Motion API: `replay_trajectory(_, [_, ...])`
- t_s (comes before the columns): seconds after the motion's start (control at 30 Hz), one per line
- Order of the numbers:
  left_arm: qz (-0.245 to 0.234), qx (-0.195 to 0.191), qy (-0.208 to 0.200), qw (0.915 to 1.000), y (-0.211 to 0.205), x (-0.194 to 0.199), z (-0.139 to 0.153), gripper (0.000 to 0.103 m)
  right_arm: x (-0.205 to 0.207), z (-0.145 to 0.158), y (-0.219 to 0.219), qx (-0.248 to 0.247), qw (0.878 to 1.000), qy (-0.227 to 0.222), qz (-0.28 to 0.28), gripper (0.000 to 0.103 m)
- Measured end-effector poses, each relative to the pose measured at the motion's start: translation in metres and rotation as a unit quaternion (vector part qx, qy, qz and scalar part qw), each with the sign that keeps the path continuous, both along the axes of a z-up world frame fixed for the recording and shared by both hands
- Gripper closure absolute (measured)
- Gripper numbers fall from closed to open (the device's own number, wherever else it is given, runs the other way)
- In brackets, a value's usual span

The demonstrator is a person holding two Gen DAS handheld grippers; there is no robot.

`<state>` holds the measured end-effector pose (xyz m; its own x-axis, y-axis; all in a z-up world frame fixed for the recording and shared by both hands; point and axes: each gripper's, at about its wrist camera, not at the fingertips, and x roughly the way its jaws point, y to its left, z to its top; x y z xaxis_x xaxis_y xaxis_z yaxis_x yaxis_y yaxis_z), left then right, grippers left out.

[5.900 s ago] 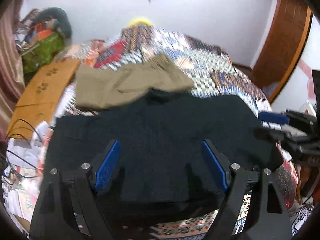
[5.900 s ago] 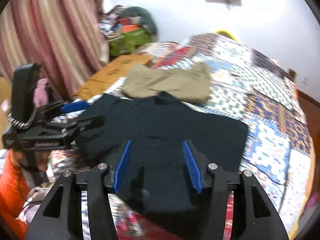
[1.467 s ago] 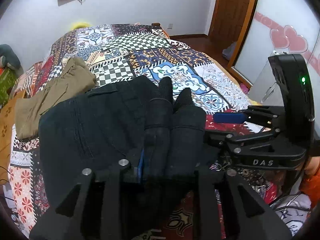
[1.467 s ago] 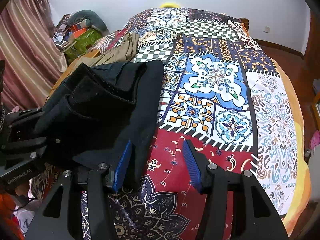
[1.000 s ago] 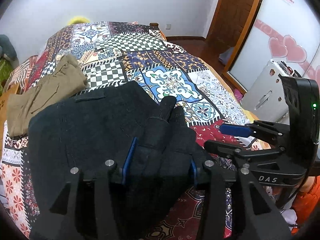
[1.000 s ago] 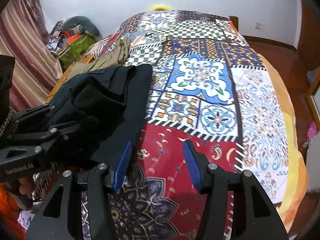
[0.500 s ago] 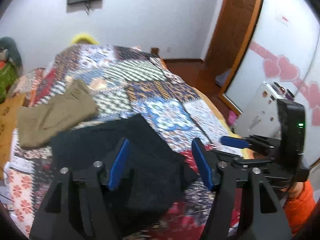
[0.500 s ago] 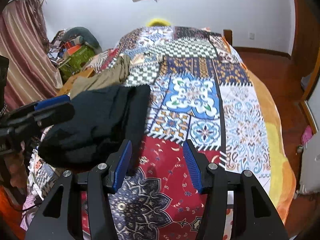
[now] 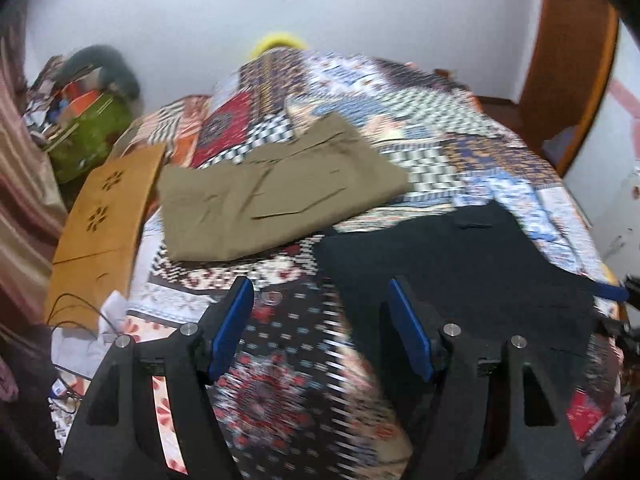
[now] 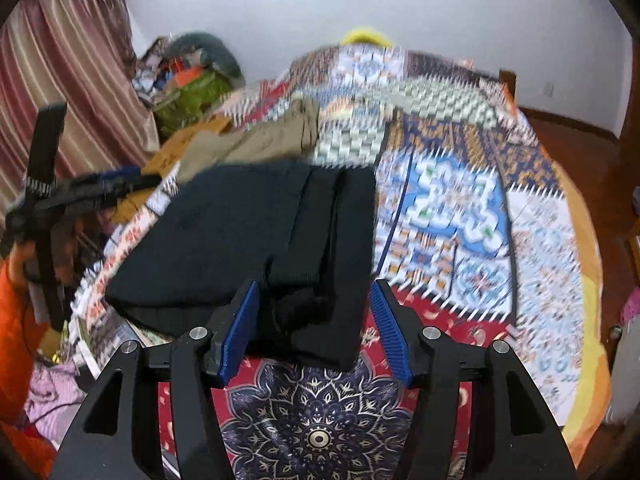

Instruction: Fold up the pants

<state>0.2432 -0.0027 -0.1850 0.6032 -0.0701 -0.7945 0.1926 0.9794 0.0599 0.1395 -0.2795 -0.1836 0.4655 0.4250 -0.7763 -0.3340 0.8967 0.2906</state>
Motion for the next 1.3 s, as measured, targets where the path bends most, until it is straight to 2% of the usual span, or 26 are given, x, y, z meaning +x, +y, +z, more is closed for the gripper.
replay_trajectory(0.1, [0.004,0.007,0.003,1.0,0.01,0.022,-0.007,0.034,0.004,-0.017,-0.003,0.003,1.0,0.024,-0.001,0.048])
replay_trajectory(0.2, [0.001,0.025,0.007,0.9997,0.011,0.046,-0.014,0.034,0.005,-0.019,-0.008,0.011,1.0,0.026,0.001,0.047])
replay_trajectory(0.3, [-0.01,0.05,0.025,0.9984,0.003,0.079,-0.03,0.034,0.007,-0.02,-0.009,-0.017,1.0,0.019,-0.006,0.047])
replay_trajectory(0.4, [-0.021,0.061,0.047,0.9968,-0.003,0.106,-0.047,0.034,0.011,-0.024,-0.015,-0.004,0.999,0.033,-0.008,0.047])
replay_trajectory(0.5, [-0.047,0.058,0.063,0.9952,-0.013,0.122,-0.058,0.034,0.013,-0.028,-0.017,0.003,0.999,0.036,-0.009,0.047])
replay_trajectory(0.63, [-0.092,0.061,0.097,0.9891,-0.026,0.13,-0.076,0.034,0.019,-0.03,-0.018,0.005,0.999,0.036,-0.006,0.047])
replay_trajectory(0.77, [-0.096,0.058,0.109,0.9877,-0.022,0.12,-0.087,0.034,0.029,-0.033,-0.019,-0.002,0.999,0.032,0.004,0.047])
replay_trajectory(0.93, [-0.083,0.016,0.133,0.9875,0.002,0.096,-0.087,0.034,0.053,-0.038,-0.027,-0.021,0.999,0.026,0.001,0.047])
replay_trajectory(1.03, [-0.087,0.005,0.134,0.9872,0.009,0.068,-0.082,0.034,0.068,-0.039,-0.031,-0.04,0.999,0.019,-0.013,0.047])
replay_trajectory(1.13, [-0.084,0.012,0.127,0.9883,0.013,0.043,-0.077,0.034,0.078,-0.036,-0.038,-0.069,0.997,0.013,-0.037,0.047])
replay_trajectory(1.3, [-0.081,0.003,0.125,0.9889,0.01,0.0,-0.068,0.034,0.071,-0.024,-0.058,-0.066,0.996,0.008,-0.067,0.047])
